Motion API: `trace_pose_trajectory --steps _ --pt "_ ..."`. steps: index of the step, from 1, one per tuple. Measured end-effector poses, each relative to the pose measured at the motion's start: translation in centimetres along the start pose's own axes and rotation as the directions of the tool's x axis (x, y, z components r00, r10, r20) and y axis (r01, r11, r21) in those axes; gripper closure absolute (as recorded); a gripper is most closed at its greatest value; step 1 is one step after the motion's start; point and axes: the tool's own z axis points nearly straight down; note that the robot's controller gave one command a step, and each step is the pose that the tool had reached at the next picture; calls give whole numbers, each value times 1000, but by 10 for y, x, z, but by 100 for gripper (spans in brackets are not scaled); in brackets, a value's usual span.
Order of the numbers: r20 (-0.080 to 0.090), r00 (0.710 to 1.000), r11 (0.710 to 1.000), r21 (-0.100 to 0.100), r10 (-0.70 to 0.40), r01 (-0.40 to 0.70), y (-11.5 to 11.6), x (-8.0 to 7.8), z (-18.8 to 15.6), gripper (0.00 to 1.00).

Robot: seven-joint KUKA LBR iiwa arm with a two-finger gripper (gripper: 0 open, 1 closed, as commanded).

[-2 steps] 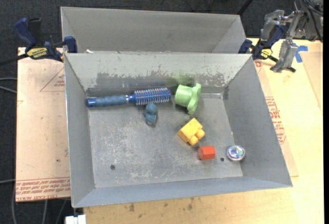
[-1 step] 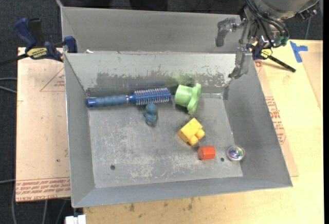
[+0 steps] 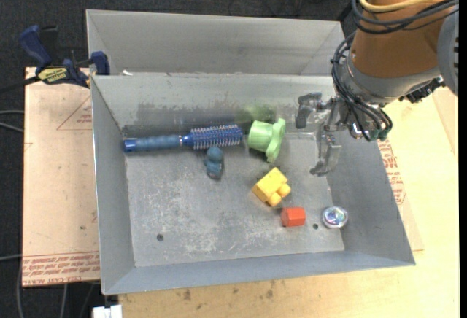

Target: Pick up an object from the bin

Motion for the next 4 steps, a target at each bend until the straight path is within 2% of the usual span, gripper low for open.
trace_pose_trajectory --steps 1,2,3,4 --pt "8 998 998 2 -61 61 15 -83 114 0" --pt "13 998 998 3 -61 61 14 -83 108 100" --pt "6 996 996 0 87 -87 33 -70 177 100" --pt "11 996 996 1 86 -86 32 -71 174 0"
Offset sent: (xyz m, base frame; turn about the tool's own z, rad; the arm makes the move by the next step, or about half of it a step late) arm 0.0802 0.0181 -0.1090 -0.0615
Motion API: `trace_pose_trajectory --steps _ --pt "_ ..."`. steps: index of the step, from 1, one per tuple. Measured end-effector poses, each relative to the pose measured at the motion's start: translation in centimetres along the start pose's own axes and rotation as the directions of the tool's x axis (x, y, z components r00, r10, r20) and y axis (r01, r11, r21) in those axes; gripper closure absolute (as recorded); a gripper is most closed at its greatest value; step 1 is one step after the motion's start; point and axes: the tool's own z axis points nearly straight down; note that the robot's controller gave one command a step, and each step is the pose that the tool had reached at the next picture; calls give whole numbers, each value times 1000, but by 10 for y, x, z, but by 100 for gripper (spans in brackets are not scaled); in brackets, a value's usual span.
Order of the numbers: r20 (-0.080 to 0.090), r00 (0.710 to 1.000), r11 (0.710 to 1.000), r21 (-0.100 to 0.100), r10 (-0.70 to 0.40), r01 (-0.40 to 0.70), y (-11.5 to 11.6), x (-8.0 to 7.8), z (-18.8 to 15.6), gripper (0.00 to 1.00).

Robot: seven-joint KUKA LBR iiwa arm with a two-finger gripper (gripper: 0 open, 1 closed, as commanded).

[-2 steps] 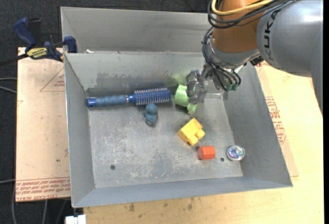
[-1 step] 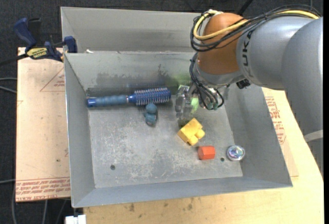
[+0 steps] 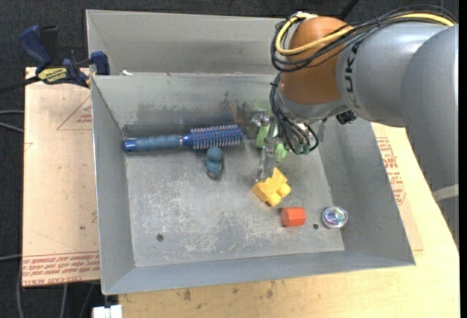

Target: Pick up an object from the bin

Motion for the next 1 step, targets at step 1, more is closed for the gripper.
trace_pose_trajectory --steps 1 --pt "-1 972 972 2 -234 234 -119 35 8 0"
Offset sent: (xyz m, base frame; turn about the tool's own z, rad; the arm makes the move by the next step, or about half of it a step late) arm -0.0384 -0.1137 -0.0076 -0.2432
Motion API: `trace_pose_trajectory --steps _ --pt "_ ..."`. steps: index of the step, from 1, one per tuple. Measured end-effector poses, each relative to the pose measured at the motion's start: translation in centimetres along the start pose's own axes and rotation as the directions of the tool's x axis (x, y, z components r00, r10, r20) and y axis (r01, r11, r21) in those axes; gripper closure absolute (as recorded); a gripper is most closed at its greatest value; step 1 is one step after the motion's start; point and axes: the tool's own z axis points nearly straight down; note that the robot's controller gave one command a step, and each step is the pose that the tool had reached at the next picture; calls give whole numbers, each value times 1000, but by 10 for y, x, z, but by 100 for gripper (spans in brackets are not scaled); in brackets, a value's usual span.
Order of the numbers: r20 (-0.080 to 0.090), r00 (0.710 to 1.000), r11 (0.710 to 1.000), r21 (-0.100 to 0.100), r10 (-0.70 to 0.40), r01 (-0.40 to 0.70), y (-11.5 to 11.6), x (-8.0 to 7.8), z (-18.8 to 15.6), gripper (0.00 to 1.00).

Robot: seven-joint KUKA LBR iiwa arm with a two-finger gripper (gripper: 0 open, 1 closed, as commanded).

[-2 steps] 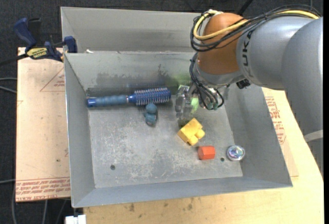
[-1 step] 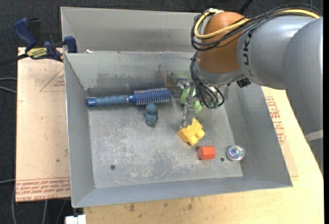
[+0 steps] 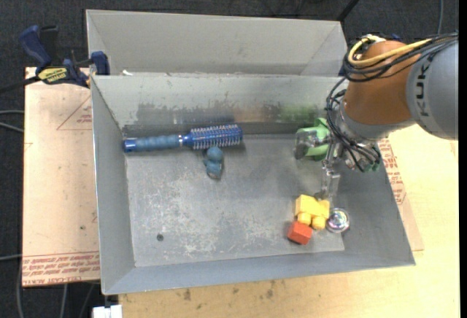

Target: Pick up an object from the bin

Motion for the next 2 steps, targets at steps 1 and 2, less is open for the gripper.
trace_pose_trajectory --steps 1,2 --pt "0 1000 1000 -2 -21 21 9 60 25 0" --pt "7 968 968 0 -252 252 61 97 25 0"
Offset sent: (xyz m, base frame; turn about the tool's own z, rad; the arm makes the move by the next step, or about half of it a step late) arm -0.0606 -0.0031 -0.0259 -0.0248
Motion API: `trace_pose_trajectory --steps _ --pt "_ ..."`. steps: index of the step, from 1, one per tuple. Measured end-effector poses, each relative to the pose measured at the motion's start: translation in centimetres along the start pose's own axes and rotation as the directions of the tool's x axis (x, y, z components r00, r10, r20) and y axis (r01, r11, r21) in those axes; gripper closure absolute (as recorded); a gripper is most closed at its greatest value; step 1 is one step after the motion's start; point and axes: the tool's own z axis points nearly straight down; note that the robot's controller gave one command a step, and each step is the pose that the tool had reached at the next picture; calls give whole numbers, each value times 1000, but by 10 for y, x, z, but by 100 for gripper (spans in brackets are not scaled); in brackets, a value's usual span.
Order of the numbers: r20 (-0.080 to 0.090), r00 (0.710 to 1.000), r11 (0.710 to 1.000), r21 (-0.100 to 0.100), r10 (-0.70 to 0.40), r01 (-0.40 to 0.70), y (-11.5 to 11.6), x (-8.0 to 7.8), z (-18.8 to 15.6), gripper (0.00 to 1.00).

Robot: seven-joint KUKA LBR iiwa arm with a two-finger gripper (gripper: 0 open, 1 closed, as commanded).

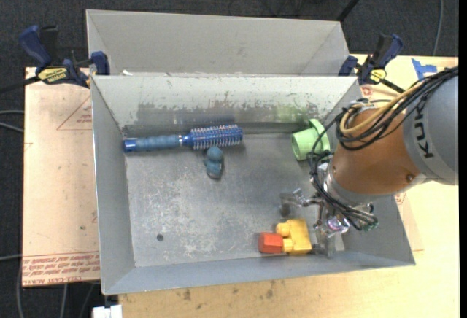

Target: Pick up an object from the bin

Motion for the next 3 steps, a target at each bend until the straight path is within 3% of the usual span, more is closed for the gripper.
trace_pose_trajectory --steps 1,2,3 --pt "4 988 988 1 -154 154 58 -27 0 0" --pt "-5 989 989 -3 -150 150 57 -23 1 100" --pt "3 973 973 4 -233 233 70 -20 -231 100"
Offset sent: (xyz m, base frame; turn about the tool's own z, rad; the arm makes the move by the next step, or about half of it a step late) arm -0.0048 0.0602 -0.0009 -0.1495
